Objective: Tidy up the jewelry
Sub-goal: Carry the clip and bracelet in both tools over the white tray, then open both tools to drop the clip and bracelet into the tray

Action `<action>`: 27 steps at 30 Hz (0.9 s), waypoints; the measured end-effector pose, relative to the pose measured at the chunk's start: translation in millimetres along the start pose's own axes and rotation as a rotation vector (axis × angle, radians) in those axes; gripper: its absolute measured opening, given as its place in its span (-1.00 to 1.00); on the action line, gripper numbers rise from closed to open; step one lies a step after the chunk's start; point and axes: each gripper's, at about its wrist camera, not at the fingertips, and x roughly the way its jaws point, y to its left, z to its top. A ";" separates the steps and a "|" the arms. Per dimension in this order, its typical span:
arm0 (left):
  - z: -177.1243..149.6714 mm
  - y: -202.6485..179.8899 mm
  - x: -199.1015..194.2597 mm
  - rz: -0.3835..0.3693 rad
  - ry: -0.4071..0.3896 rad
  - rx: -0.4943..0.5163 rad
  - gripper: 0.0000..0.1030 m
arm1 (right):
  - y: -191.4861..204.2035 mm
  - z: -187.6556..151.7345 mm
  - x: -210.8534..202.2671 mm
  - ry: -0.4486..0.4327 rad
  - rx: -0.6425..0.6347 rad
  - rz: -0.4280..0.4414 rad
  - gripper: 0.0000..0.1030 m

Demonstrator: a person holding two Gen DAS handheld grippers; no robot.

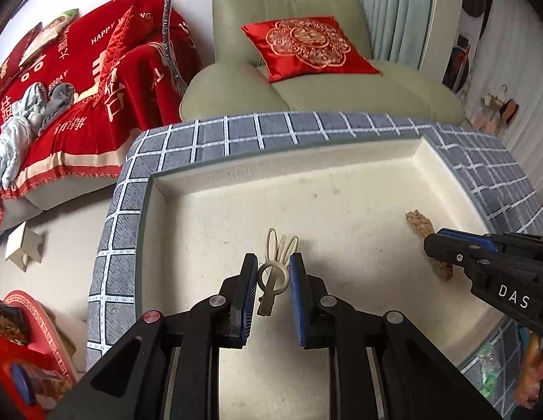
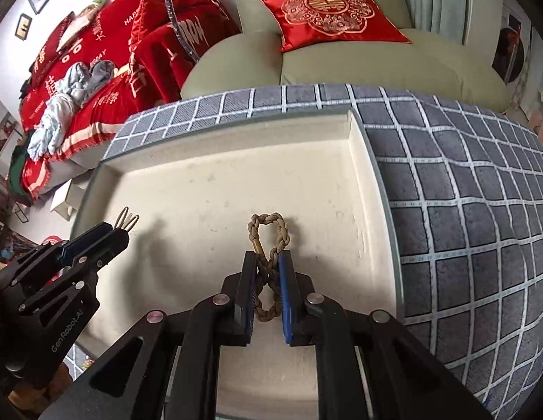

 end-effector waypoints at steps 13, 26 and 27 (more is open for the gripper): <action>-7.9 -8.4 9.3 0.073 0.027 0.043 -0.31 | 3.9 -5.5 2.0 -0.010 -0.003 -0.010 0.30; -9.7 -2.0 -3.6 0.104 -0.031 0.033 1.00 | -6.1 -22.0 -60.3 -0.099 0.083 0.074 0.31; -10.0 -1.3 -9.6 0.107 -0.045 0.027 1.00 | -7.4 -25.6 -64.1 -0.101 0.094 0.083 0.37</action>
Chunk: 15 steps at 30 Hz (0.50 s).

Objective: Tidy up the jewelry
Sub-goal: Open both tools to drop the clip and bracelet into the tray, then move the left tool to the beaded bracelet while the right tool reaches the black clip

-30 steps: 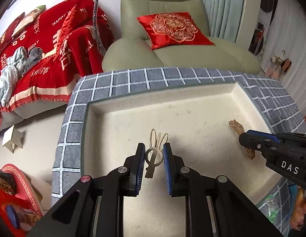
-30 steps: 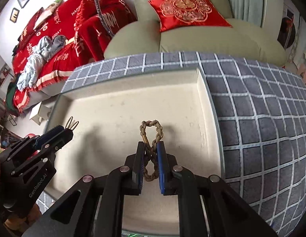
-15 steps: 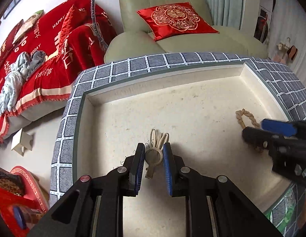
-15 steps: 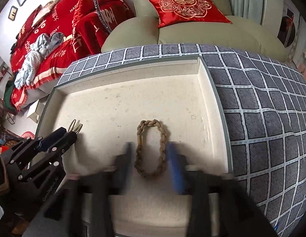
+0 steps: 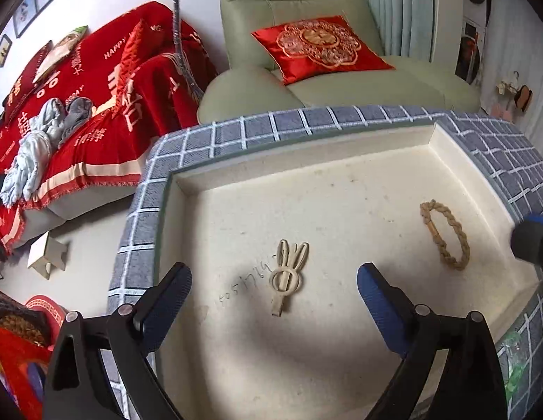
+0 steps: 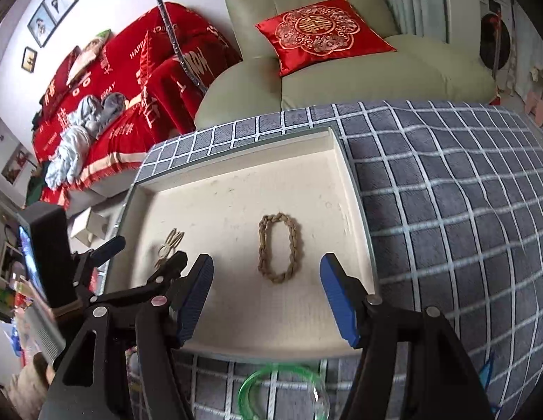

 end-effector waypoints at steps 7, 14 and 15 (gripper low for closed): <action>-11.9 10.5 -46.5 -0.031 -0.081 0.015 1.00 | -3.0 -22.3 -28.9 -0.030 0.039 0.049 0.93; -49.8 31.6 -96.4 -0.082 -0.103 -0.017 1.00 | -4.0 -55.8 -67.7 -0.051 0.051 0.066 0.99; -57.8 35.3 -102.2 -0.090 -0.099 -0.029 1.00 | -3.2 -62.8 -71.8 -0.047 0.047 0.055 0.99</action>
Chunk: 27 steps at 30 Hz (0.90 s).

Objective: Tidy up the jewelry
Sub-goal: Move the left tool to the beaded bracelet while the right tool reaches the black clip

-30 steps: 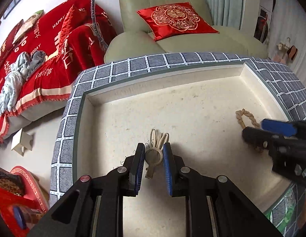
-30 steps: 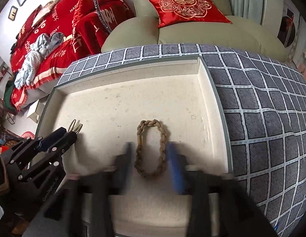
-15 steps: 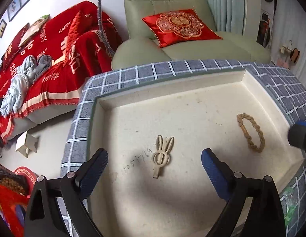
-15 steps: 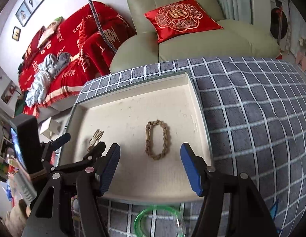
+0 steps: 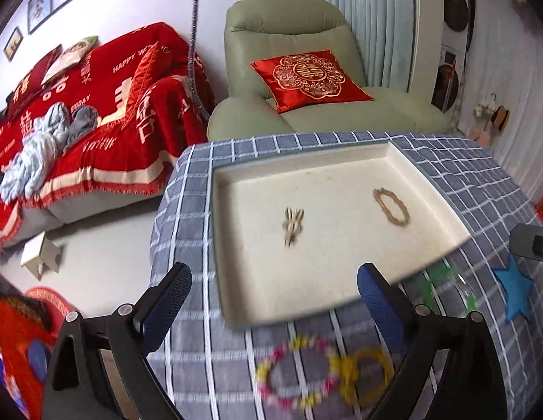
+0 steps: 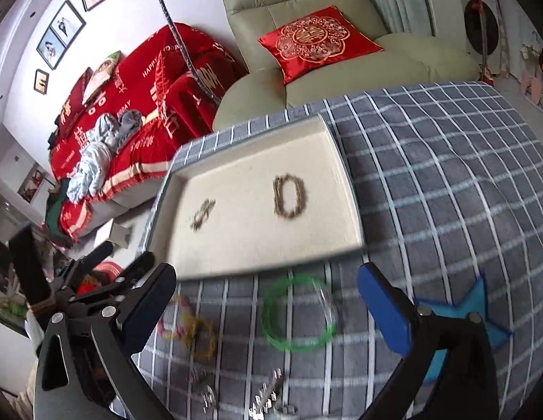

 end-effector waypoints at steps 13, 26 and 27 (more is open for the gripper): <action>-64.8 17.8 -9.3 0.009 0.084 -0.051 1.00 | -9.2 -108.9 -25.4 0.090 -0.012 -0.110 0.99; -76.8 18.8 12.8 0.000 0.136 -0.059 1.00 | 1.1 -156.6 -25.6 0.120 -0.075 -0.199 1.00; -76.5 18.2 13.6 -0.001 0.135 -0.057 1.00 | 2.7 -157.8 -24.8 0.122 -0.079 -0.199 1.00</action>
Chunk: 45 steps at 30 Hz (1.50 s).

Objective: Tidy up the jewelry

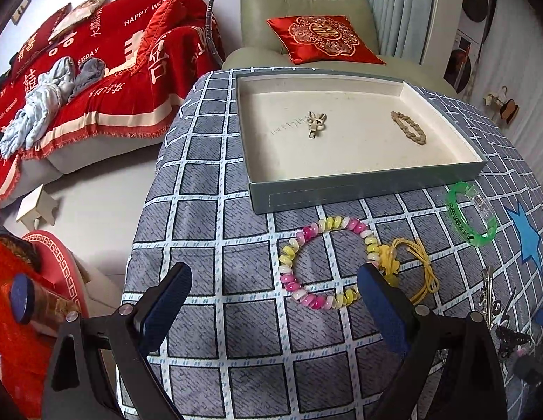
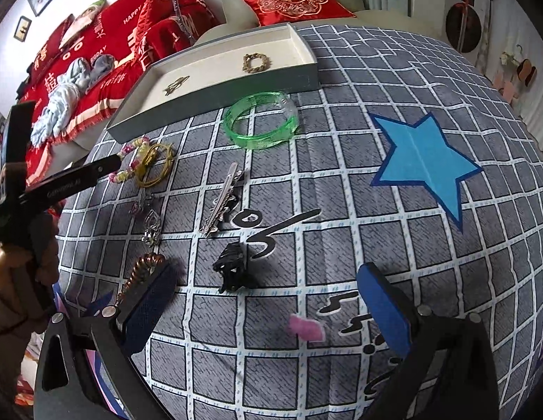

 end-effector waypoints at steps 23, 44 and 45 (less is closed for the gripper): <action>3.6 -3.3 19.6 -0.056 0.047 0.001 0.64 | 27.8 -2.5 14.9 -0.002 -0.123 -0.110 0.09; -2.3 7.1 -21.6 -0.178 -0.022 -0.066 -0.47 | 7.7 1.3 -7.6 -0.056 -0.045 -0.035 -0.63; -2.0 6.6 -25.4 -0.183 -0.032 -0.063 -0.47 | 7.6 2.1 -8.8 -0.059 -0.040 -0.032 -0.63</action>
